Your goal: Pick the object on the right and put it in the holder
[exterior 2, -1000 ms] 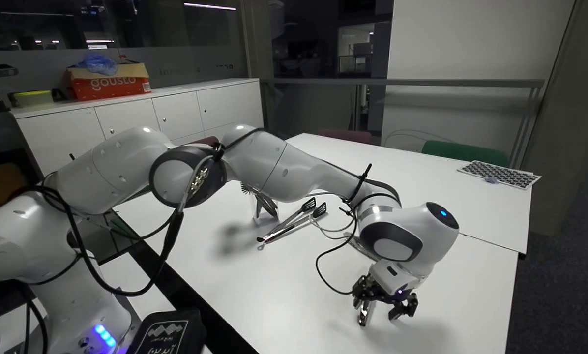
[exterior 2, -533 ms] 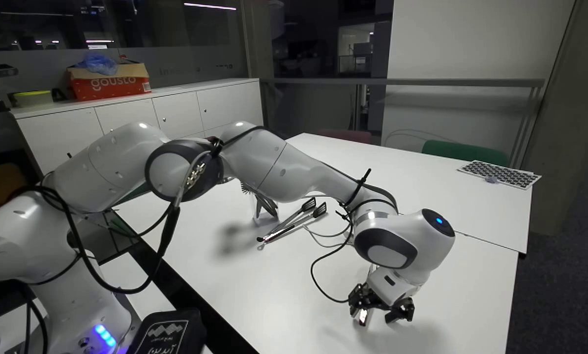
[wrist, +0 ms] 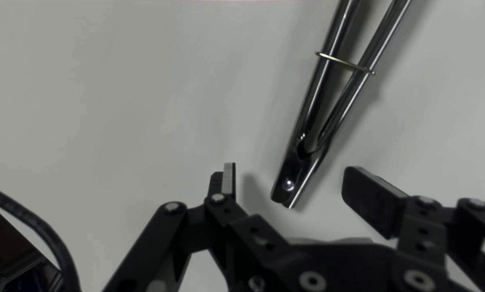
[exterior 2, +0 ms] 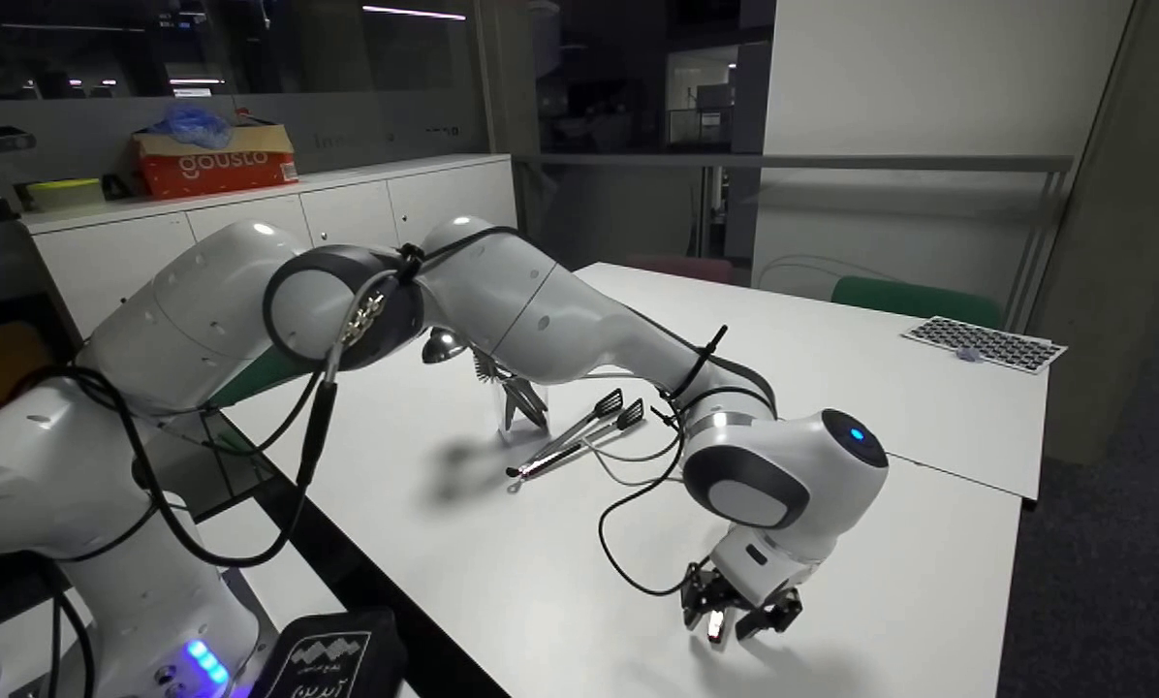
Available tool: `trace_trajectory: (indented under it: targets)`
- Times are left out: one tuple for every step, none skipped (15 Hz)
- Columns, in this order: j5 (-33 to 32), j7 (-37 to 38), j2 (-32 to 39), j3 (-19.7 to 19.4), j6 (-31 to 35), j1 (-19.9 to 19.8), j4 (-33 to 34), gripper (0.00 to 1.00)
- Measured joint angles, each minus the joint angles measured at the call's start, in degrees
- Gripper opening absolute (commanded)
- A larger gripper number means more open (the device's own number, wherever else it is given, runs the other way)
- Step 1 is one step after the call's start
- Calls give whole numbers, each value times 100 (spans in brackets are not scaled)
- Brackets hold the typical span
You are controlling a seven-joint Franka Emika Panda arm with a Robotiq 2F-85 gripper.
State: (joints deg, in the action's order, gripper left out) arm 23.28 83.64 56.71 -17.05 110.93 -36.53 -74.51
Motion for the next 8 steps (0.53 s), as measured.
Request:
trace_trajectory:
  targets:
    - [14, -18, -70, 3, 0, 0, -73, 35]
    - [34, -30, -131, 3, 0, -1, -134, 27]
    - [61, -38, -201, 7, 0, -1, -210, 21]
    - [95, -50, -251, 8, 0, -1, -278, 12]
    - [130, -66, -296, 9, 1, -1, -337, 5]
    - [167, -90, -345, 9, 1, -1, -406, 0]
    - [202, -111, -373, 9, 2, -5, -447, 0]
    - [235, -124, -389, 9, 2, -10, -472, 33]
